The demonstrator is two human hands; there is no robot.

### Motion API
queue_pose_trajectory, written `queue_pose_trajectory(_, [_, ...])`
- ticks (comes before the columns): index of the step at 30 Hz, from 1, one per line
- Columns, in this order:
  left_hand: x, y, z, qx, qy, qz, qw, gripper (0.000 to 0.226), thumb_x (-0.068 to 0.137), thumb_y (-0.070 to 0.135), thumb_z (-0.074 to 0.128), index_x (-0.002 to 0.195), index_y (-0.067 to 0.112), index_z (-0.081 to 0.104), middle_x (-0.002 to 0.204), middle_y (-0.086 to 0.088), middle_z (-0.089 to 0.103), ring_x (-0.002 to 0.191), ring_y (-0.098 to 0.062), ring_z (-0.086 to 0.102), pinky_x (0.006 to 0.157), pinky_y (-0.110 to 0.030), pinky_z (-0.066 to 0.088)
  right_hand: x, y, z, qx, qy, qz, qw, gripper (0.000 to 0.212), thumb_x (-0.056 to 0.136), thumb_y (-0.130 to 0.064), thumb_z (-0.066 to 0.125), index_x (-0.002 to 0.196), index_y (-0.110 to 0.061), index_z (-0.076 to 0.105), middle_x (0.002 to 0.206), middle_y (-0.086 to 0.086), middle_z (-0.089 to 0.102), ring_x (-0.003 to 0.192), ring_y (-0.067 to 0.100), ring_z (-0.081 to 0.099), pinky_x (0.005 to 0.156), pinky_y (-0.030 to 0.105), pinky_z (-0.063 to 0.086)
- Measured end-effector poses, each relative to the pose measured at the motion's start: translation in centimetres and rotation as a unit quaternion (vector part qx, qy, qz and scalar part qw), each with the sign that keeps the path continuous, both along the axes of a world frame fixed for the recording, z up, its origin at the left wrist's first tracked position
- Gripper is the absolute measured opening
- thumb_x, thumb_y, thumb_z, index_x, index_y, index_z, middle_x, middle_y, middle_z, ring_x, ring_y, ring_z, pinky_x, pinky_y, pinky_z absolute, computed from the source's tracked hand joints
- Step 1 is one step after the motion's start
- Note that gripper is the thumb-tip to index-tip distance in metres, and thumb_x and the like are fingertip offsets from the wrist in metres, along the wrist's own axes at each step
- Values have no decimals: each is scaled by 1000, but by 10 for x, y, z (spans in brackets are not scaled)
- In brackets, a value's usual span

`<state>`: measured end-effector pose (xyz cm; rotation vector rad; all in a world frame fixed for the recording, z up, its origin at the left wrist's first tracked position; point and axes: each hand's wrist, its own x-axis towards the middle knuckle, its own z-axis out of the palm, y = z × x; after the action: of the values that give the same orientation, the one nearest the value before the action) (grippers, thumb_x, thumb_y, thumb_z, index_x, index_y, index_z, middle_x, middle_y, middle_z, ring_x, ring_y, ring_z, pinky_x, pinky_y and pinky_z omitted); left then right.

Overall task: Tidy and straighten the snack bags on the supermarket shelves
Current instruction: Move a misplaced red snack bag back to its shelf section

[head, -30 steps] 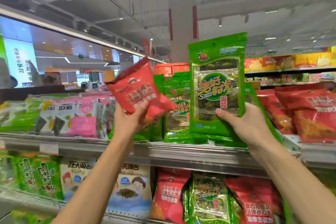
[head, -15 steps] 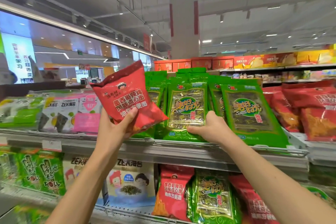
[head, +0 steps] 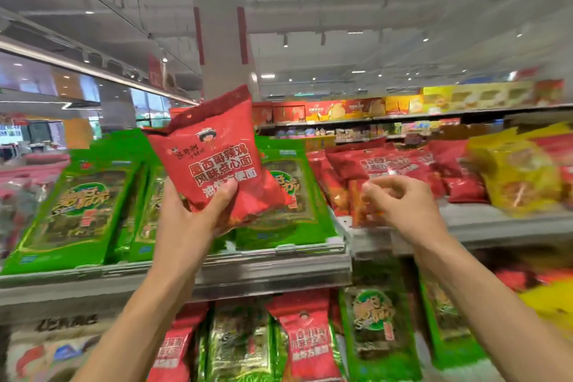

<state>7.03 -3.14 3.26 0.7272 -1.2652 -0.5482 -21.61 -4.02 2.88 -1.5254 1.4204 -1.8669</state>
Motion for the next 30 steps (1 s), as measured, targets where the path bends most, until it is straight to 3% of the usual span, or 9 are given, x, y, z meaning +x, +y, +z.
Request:
queue_pose_trajectory(6, [-146,-9,4,0,0,-56,998,50,80,31,81,122,23,55,110,5,74,100,-17,72,83,-53,60,-149,8,-14,8,-19,-48,999,7,92,-19,73,90,-13,71,68,2,75,61,16,72,60,34,57])
queue_pose_trajectory(8, [-199,-15,5,2,-7,-52,999,47,80,30,83,118,24,56,106,9,74,97,-11,72,82,-44,60,-190,13,-18,8,0,-49,999,8,93,-21,72,90,-13,71,67,1,75,55,12,69,57,31,52])
queue_pose_trajectory(11, [-272,-27,5,4,-22,-39,999,47,77,33,84,114,29,56,101,15,74,94,-4,71,81,-30,57,-247,17,-21,12,43,-59,997,10,92,-24,73,89,-15,71,67,7,73,55,16,64,62,41,51])
queue_pose_trajectory(15, [-342,-46,3,73,-53,-66,994,52,79,32,84,119,24,51,108,4,73,92,-17,74,75,-45,62,-310,14,-20,22,89,-99,991,15,89,-28,76,82,-17,69,66,11,69,63,30,65,66,46,54])
queue_pose_trajectory(18, [-369,-60,3,96,-74,-80,989,55,80,27,82,123,21,48,110,0,73,88,-18,75,70,-39,63,-341,8,-24,35,118,-129,984,21,86,-30,79,75,-18,65,62,3,66,60,22,63,64,39,50])
queue_pose_trajectory(21, [-380,-72,3,95,-123,-61,986,52,82,26,80,125,22,50,111,6,72,90,-4,72,64,-15,56,-356,3,-30,52,136,-137,980,23,85,-28,79,73,-18,63,63,0,63,62,20,62,65,37,48])
queue_pose_trajectory(24, [-381,-81,0,112,-181,-35,977,54,86,25,77,131,22,48,116,5,69,100,-8,68,79,-21,53,-361,-1,-36,70,138,-114,981,22,85,-24,78,74,-15,62,62,3,63,61,23,61,66,38,48])
queue_pose_trajectory(28, [-371,-76,3,131,-236,24,962,54,87,29,75,128,21,42,105,11,66,81,2,70,62,-11,51,-363,1,-41,72,120,-88,986,21,88,-21,76,75,-11,63,59,2,58,58,18,55,61,34,43])
queue_pose_trajectory(30, [-371,-67,4,119,-287,94,946,76,85,34,76,143,16,29,114,2,61,105,-18,66,84,-30,55,-362,4,-41,66,114,-82,988,20,89,-20,75,76,-9,62,60,7,58,59,18,53,61,35,44])
